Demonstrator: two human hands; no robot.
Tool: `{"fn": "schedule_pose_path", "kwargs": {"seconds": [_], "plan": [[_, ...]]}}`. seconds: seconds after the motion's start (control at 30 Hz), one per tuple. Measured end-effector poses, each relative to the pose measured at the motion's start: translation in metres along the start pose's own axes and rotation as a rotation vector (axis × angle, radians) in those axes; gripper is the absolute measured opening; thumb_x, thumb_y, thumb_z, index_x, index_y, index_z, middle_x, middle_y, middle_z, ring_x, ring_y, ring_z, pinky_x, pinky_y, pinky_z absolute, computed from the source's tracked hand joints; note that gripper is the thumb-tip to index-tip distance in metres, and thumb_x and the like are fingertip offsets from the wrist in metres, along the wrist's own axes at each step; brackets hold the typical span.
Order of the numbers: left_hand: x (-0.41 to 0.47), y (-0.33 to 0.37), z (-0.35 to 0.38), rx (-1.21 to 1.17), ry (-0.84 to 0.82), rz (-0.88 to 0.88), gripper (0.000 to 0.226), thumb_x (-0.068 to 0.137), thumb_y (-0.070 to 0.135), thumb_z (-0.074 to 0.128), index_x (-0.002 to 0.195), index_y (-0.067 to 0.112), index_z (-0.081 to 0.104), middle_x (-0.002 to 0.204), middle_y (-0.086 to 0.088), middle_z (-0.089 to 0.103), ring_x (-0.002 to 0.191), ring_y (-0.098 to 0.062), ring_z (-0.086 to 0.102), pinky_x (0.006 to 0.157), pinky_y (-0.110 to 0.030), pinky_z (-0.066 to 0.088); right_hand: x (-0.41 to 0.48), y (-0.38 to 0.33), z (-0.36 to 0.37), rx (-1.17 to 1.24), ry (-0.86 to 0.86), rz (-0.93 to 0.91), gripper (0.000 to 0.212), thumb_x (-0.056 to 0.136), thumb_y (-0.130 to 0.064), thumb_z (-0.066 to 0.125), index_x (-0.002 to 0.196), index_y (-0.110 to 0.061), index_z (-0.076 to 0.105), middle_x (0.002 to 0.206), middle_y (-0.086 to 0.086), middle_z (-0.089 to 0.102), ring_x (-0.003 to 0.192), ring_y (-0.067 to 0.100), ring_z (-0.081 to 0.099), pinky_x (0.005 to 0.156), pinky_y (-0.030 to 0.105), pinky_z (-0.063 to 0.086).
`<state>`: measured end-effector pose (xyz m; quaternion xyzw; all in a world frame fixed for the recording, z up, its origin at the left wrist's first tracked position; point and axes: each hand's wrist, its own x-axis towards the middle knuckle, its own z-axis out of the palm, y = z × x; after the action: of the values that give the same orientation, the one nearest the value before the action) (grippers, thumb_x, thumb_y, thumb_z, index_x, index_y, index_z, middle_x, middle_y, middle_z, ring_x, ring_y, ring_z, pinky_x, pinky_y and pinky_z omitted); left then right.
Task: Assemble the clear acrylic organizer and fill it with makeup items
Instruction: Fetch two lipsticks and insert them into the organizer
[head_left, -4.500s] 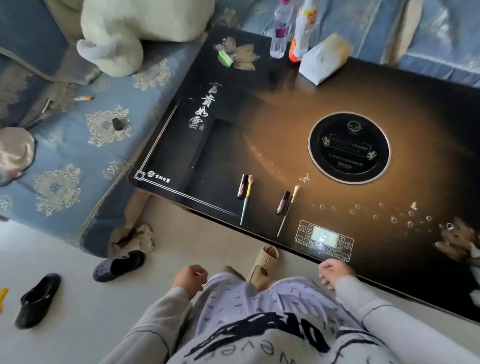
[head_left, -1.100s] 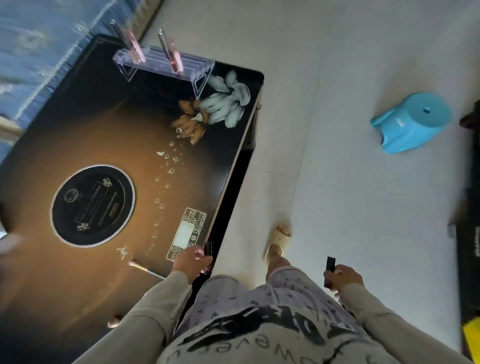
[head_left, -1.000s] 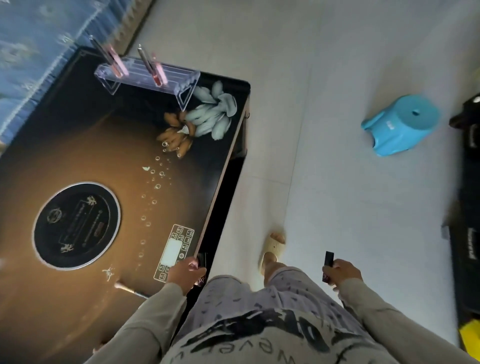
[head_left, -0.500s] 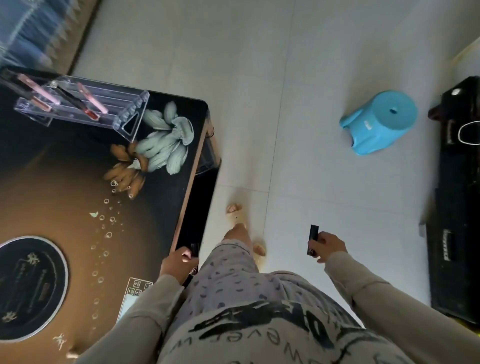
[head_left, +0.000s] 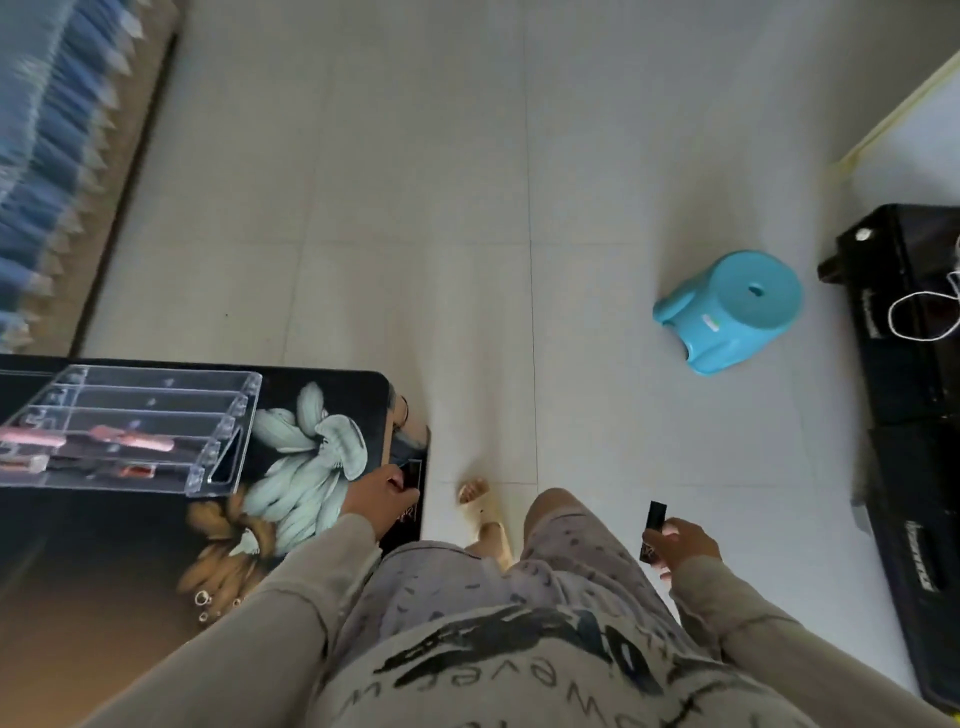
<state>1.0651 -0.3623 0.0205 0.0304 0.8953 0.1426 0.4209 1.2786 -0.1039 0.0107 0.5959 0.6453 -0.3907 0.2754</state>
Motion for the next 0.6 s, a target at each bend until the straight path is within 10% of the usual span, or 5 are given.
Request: {"fn": "schedule_pose_path", "kwargs": {"seconds": [0.6], "plan": [[0.103,0.060,-0.079,-0.269,-0.018,-0.318,0.034,0.089,0.024,0.056,0.113,0.000,0.057,0.119,-0.016,0.065,0.110,-0.028,0.061,0.091,-0.028,0.044,0.110,-0.264,-0.087,-0.245,-0.063,-0.209,0.011,0.085,-0.014,0.056,0.086,-0.003,0.057,0.093,0.019,0.067,0.076,0.027,0.059,0.073,0.035,0.055]]}}
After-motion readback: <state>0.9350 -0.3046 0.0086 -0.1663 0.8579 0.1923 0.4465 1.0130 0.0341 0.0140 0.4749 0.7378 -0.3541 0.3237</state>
